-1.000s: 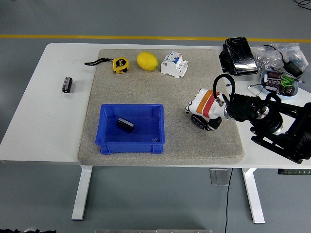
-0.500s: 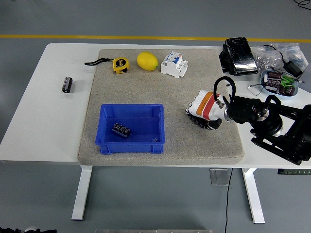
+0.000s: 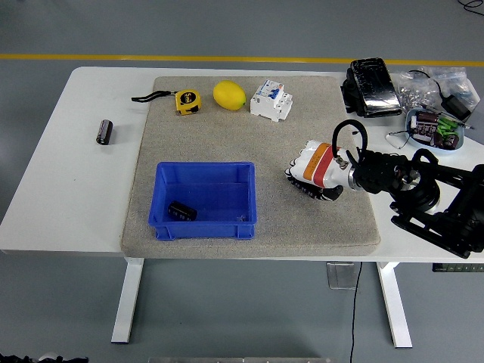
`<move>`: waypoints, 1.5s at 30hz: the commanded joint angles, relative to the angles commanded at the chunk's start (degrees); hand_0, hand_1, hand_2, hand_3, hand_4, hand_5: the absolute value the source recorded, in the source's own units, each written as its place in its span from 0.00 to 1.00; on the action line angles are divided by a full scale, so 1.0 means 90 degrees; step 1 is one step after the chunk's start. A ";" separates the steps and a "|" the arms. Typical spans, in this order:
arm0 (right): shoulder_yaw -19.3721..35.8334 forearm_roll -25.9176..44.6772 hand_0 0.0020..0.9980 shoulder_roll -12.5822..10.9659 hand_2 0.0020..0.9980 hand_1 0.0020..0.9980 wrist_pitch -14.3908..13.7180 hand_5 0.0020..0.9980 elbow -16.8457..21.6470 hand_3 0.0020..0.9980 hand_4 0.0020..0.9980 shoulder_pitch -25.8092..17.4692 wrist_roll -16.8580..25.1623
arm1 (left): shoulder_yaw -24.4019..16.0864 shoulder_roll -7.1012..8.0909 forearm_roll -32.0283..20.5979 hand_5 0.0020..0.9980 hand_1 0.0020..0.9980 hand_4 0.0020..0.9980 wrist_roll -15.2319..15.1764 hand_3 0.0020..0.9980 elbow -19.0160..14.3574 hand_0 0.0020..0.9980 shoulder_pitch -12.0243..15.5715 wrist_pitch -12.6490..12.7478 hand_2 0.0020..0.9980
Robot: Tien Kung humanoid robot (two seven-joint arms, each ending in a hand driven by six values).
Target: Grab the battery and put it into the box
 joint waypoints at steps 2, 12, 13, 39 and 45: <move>0.0119 0.0000 0.03 -0.0036 0.52 0.20 0.0016 0.03 0.0150 0.51 0.69 0.0030 -0.0065 | -0.0010 0.0008 -0.0001 0.53 0.75 0.65 -0.0002 0.64 0.0007 0.75 0.0011 0.0004 0.81; 0.0524 0.0000 0.03 -0.0151 0.52 0.20 -0.0121 0.03 0.1263 0.51 0.68 0.0124 -0.0433 | -0.0077 0.0030 0.0057 0.53 0.74 0.65 0.0014 0.64 0.0031 0.75 0.0048 0.0004 0.80; 0.0559 0.0000 0.03 -0.0129 0.52 0.20 -0.0190 0.02 0.1454 0.51 0.67 0.0107 -0.0485 | -0.0101 0.0025 0.0070 0.53 0.74 0.65 0.0016 0.64 0.0038 0.75 0.0058 0.0009 0.80; 0.0046 0.0000 0.08 0.0841 0.77 0.27 -0.0425 0.10 0.1752 0.87 0.84 0.0293 -0.0944 | -0.0070 0.0045 0.0058 0.53 0.73 0.66 0.0000 0.64 0.0021 0.75 0.0124 0.0039 0.80; 0.0152 0.0000 0.09 0.0784 0.79 0.28 -0.0415 0.13 0.1712 0.91 0.93 0.0327 -0.1016 | -0.0056 0.0057 0.0063 0.53 0.74 0.66 0.0016 0.64 0.0014 0.75 0.0087 0.0023 0.80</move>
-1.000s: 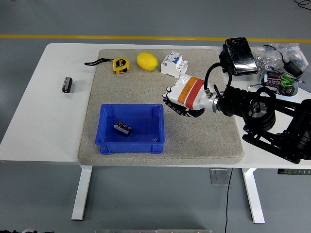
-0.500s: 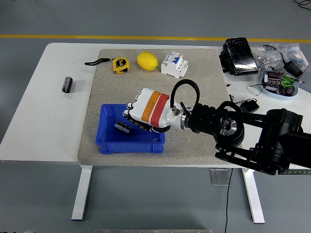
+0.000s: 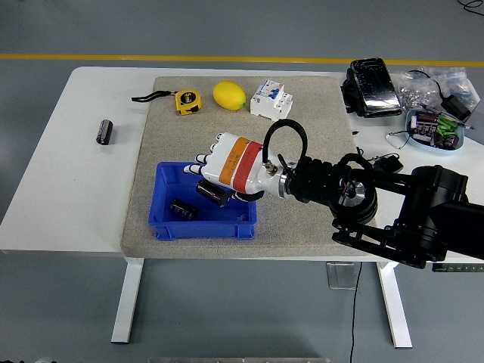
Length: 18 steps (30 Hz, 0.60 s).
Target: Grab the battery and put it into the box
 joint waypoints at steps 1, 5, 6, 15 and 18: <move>0.0021 0.0000 0.09 -0.0011 0.79 0.28 0.0008 0.13 -0.0008 0.91 0.93 0.0003 -0.0015 | 0.0004 0.0001 -0.0007 0.53 0.74 0.66 0.0000 0.64 0.0000 0.75 -0.0004 0.0000 0.80; 0.0140 0.0000 0.10 -0.0066 0.80 0.28 0.0062 0.18 -0.0017 0.92 1.00 -0.0004 -0.0089 | 0.0029 0.0002 -0.0053 0.53 0.74 0.66 -0.0006 0.64 0.0001 0.75 -0.0013 0.0007 0.80; 0.0189 0.0000 0.10 -0.0083 0.80 0.28 0.0059 0.18 -0.0012 0.92 1.00 -0.0013 -0.0099 | 0.0024 0.0002 -0.0050 0.53 0.74 0.66 -0.0004 0.64 0.0001 0.75 -0.0013 0.0008 0.80; 0.1065 0.0019 0.16 -0.0409 0.82 0.33 -0.0118 0.20 -0.0002 0.93 1.00 -0.0171 -0.0309 | 0.0003 0.0000 -0.0041 0.53 0.73 0.66 -0.0003 0.64 0.0009 0.75 -0.0003 0.0019 0.80; 0.1389 0.0534 0.53 -0.0537 0.85 0.64 -0.0422 0.44 -0.0140 0.94 1.00 -0.0285 -0.0377 | -0.0015 -0.0002 -0.0024 0.53 0.73 0.66 0.0003 0.64 0.0013 0.75 0.0003 0.0023 0.80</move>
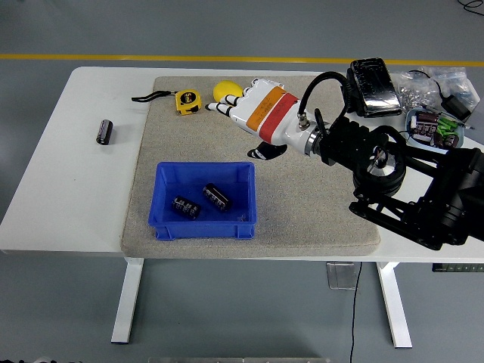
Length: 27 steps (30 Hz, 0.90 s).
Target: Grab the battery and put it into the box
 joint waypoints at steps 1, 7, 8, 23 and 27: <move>0.0085 0.0248 0.53 -0.0040 0.85 0.64 -0.0146 0.44 -0.0068 0.94 1.00 -0.0045 0.0013 | 0.0000 0.0000 -0.0002 0.53 0.73 0.66 -0.0001 0.64 0.0001 0.75 0.0002 0.0002 0.80; 0.0449 0.1837 0.94 -0.0266 0.87 0.84 -0.1097 0.90 -0.0567 0.93 1.00 -0.0402 0.0837 | -0.0127 -0.0020 0.0203 0.53 0.73 0.65 0.0021 0.64 0.0006 0.75 0.0011 -0.0045 0.80; 0.0532 0.2126 0.94 -0.0326 0.87 0.84 -0.1138 0.90 -0.0633 0.93 1.00 -0.0491 0.1024 | -0.0139 -0.0021 0.0217 0.53 0.73 0.65 0.0021 0.64 0.0004 0.75 0.0015 -0.0055 0.80; 0.1829 0.6140 0.95 -0.1276 0.88 0.88 -0.0285 1.00 0.0001 0.92 1.00 -0.1966 0.2892 | -0.0210 -0.0121 0.0312 0.53 0.74 0.66 0.0017 0.64 0.0030 0.74 0.0058 -0.0002 0.80; 0.2335 0.7216 0.95 -0.1496 0.88 0.88 -0.0115 1.00 0.0416 0.92 1.00 -0.2568 0.2994 | -0.0227 -0.0130 0.0333 0.53 0.74 0.66 -0.0003 0.64 0.0037 0.74 0.0077 0.0022 0.80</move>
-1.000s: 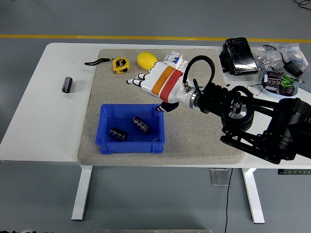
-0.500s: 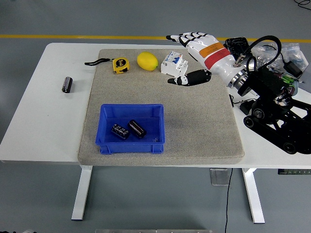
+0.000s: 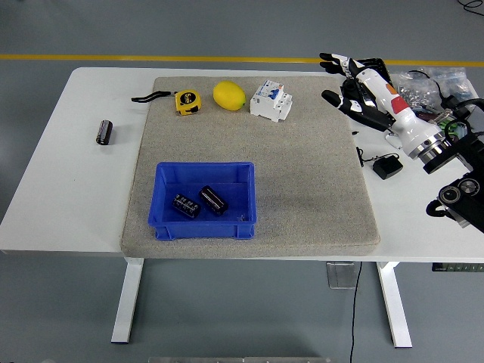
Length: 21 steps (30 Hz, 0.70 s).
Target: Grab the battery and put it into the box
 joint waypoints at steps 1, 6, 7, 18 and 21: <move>0.0107 0.0248 0.94 -0.0049 0.88 0.88 0.0024 1.00 0.0106 0.92 1.00 -0.0138 -0.0003 | -0.0009 -0.0001 0.0007 0.53 0.73 0.66 -0.0005 0.64 0.0003 0.74 0.0005 0.0006 0.80; 0.0808 0.1614 0.94 -0.0260 0.88 0.88 0.0250 1.00 0.0849 0.92 1.00 -0.1155 -0.0177 | -0.0102 -0.0008 0.0124 0.53 0.73 0.66 -0.0015 0.64 0.0022 0.74 0.0034 0.0030 0.80; 0.0991 0.1903 0.92 -0.0275 0.87 0.87 0.0341 1.00 0.1034 0.91 1.00 -0.1426 -0.0246 | -0.0090 -0.0019 0.0095 0.53 0.73 0.65 -0.0022 0.64 0.0030 0.74 0.0049 0.0053 0.80; 0.1915 0.2092 0.91 -0.0208 0.86 0.86 0.0748 1.00 0.2089 0.90 1.00 -0.3228 -0.0669 | -0.0266 -0.0090 0.0280 0.53 0.73 0.65 0.0029 0.64 0.0072 0.74 0.0154 0.0111 0.80; 0.2097 0.1740 0.91 -0.0180 0.86 0.86 0.0722 1.00 0.2291 0.90 1.00 -0.3459 -0.0746 | -0.0316 -0.0098 0.0381 0.53 0.73 0.65 0.0048 0.64 0.0075 0.74 0.0168 0.0096 0.80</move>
